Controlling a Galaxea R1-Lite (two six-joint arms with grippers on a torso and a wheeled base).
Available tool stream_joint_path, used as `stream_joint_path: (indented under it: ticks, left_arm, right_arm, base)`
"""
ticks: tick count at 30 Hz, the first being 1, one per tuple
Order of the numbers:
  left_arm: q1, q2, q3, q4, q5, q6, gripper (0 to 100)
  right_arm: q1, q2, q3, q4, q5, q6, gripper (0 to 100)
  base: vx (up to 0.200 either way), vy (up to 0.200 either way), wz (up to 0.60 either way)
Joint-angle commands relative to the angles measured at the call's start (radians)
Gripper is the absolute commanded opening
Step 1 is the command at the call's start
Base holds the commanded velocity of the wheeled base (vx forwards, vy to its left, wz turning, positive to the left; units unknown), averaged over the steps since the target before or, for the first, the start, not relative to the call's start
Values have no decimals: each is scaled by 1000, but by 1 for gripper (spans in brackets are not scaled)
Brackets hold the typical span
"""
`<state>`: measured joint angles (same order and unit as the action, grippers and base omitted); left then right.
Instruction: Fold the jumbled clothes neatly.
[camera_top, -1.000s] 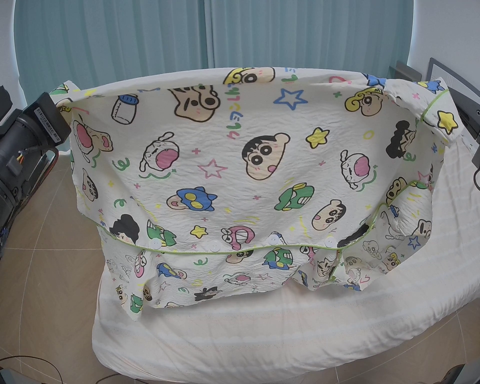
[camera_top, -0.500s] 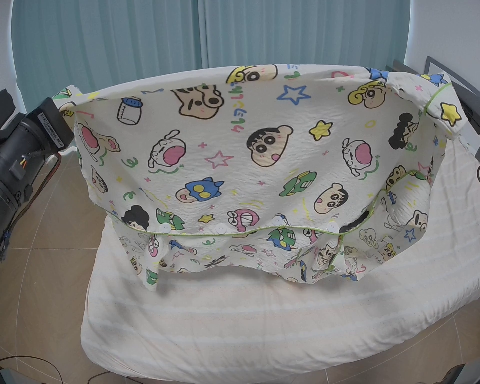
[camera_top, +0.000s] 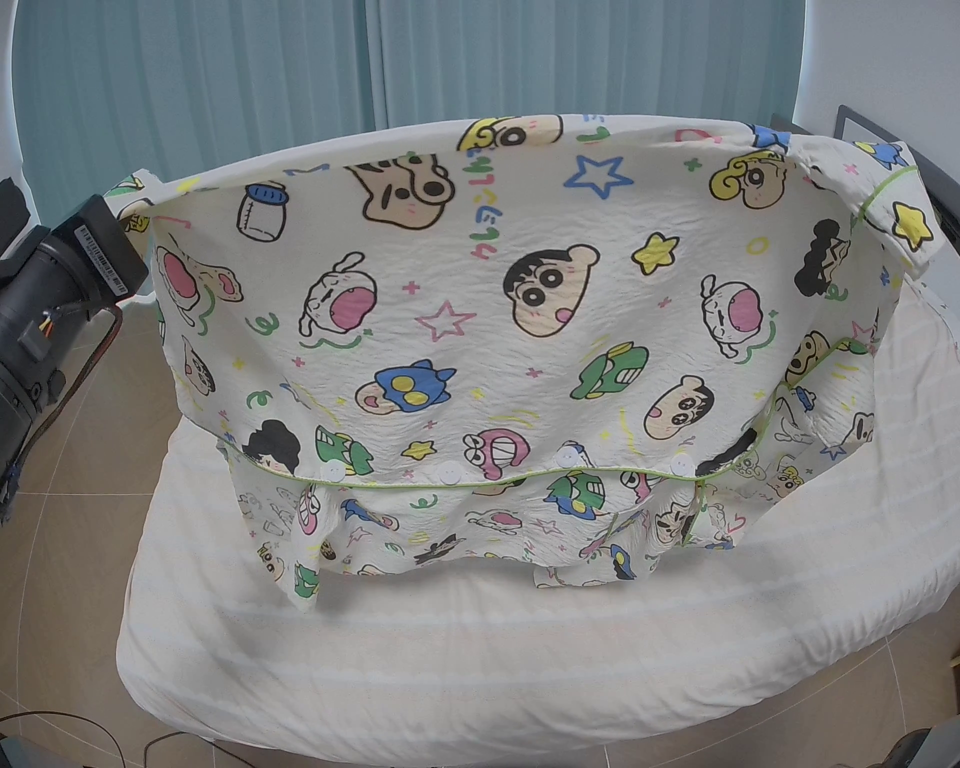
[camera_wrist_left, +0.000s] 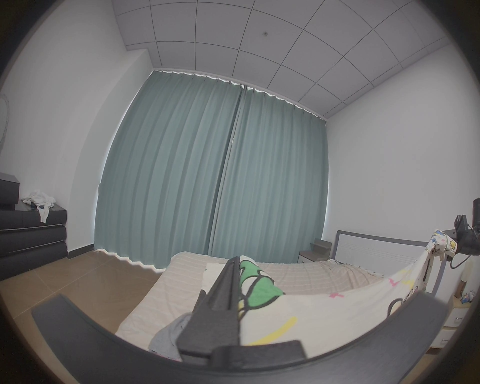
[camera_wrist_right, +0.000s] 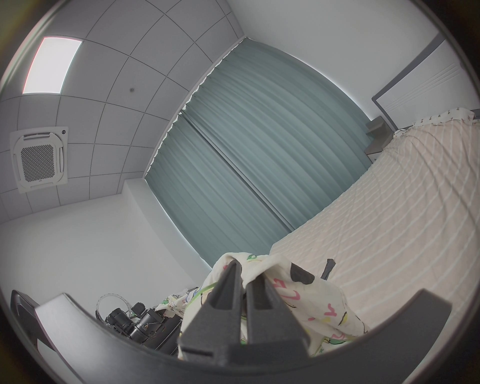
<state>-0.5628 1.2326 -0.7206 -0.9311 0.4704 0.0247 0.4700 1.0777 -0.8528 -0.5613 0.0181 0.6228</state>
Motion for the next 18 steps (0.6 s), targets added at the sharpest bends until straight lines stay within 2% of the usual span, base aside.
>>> stream_joint_path:
  ticks: [1,18]
  left_arm:
    - [0,1,0,0,1,0,0]
    - [0,7,-11,1,1,31,0]
  right_arm:
    - [-7,-5,0,0,0,0,0]
    - [-16,-2,0,1,0,0,0]
  base:
    - [0,-200,0]
    - [0,-200,0]
